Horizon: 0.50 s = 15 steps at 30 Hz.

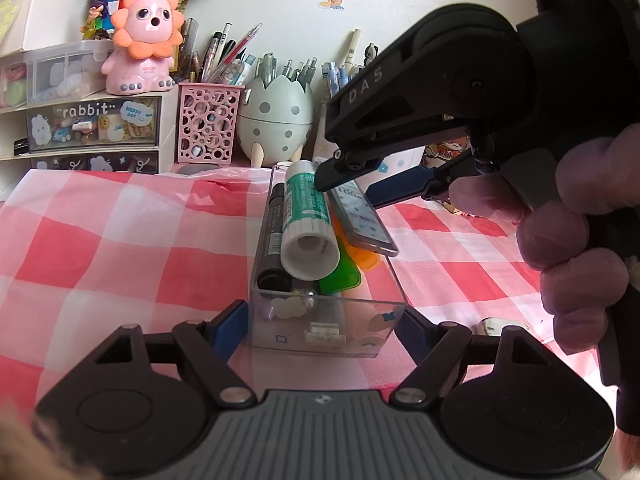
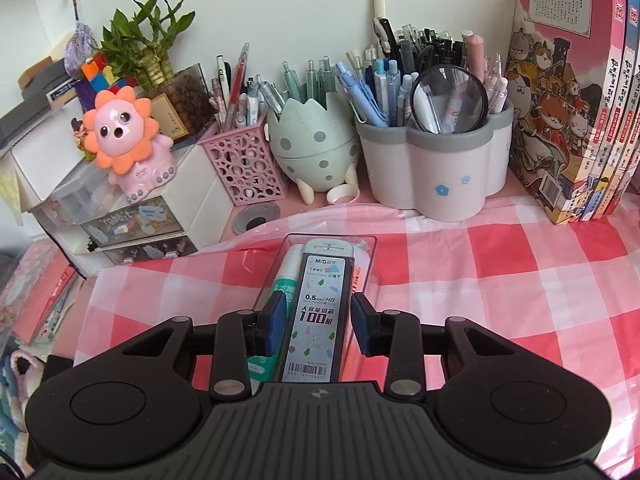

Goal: Organize stationery
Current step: 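Carry the pencil lead case into the clear box and release it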

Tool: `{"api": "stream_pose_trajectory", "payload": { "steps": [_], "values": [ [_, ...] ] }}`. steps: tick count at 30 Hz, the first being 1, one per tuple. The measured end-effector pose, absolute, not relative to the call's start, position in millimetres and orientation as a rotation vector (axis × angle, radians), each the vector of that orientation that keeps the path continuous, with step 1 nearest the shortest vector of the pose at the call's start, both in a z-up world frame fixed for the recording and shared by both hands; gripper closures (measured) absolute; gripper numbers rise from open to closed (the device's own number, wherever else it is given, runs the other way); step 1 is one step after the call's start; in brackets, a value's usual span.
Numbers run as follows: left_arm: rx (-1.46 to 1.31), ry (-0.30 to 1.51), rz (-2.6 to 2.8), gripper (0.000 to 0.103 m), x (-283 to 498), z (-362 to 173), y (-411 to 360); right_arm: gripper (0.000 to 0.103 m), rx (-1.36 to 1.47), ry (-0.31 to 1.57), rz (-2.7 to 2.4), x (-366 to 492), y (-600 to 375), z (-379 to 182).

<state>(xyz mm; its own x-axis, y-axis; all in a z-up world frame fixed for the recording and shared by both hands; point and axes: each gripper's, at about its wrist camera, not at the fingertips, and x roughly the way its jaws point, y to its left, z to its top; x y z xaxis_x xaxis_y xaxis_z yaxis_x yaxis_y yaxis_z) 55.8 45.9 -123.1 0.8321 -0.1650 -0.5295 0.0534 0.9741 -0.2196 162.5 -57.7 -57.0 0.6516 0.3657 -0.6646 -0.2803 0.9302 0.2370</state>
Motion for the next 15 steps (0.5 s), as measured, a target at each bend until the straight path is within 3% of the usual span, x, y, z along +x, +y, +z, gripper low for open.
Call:
{"api": "stream_pose_trajectory", "payload": {
  "steps": [15],
  "values": [
    [-0.200, 0.577, -0.117, 0.051, 55.7, -123.0, 46.0, 0.059, 0.124, 0.766, 0.360, 160.9, -64.9, -53.5]
  ]
}}
